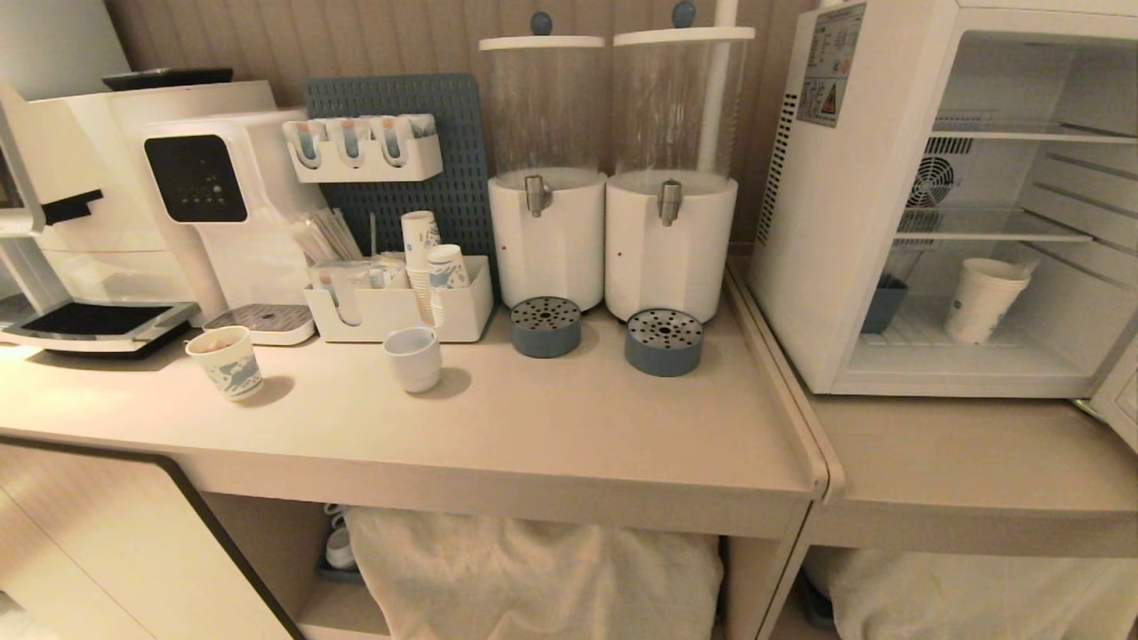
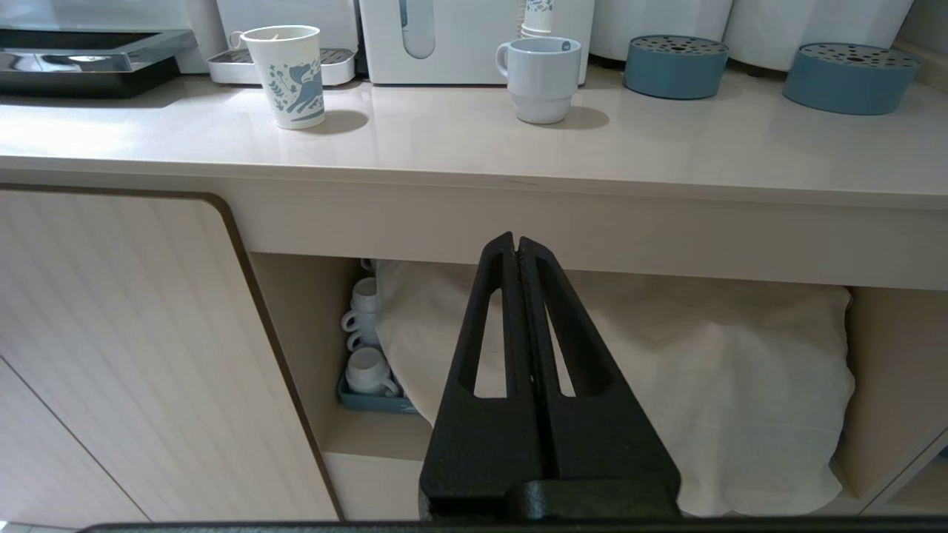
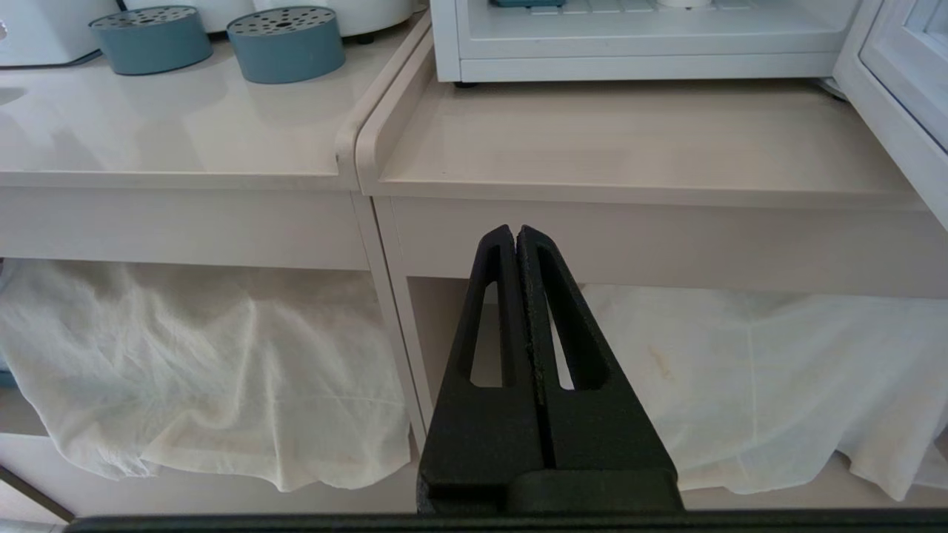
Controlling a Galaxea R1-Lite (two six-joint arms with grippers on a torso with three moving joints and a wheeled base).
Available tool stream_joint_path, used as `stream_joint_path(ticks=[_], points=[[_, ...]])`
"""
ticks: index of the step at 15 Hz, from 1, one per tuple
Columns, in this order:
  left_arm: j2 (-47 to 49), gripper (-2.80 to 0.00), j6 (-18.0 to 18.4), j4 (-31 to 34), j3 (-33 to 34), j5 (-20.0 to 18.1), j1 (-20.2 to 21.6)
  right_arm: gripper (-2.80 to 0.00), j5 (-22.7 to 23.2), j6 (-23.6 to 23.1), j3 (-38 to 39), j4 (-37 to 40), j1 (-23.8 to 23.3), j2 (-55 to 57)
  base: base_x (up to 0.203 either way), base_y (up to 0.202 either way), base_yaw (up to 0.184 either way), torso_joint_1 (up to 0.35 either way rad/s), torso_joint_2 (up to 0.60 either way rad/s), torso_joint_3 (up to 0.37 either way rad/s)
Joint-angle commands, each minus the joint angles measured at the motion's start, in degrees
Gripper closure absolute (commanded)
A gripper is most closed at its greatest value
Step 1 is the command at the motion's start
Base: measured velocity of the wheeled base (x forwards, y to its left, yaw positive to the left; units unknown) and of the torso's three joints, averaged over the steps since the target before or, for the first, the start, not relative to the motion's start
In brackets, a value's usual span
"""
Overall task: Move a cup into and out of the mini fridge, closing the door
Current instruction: Close the freezer door
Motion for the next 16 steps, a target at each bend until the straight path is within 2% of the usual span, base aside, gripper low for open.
stream_joint_path(ticks=[1,5,16], points=[[0.07,0.0,-0.02,-0.03,0.97,0.07,0.0,0.0,0.06,-0.05,-0.01,0.01,0.02,-0.02,0.0,0.0,0.0,0.0,0.0,0.0],[0.07,0.0,-0.02,-0.03,1.04,0.07,0.0,0.0,0.06,-0.05,-0.01,0.09,0.02,-0.02,0.0,0.0,0.0,0.0,0.0,0.0],[0.07,0.0,-0.02,-0.03,0.97,-0.02,0.0,0.0,0.06,-0.05,-0.06,0.01,0.02,-0.02,-0.179,0.0,0.001,0.001,0.0,0.002]])
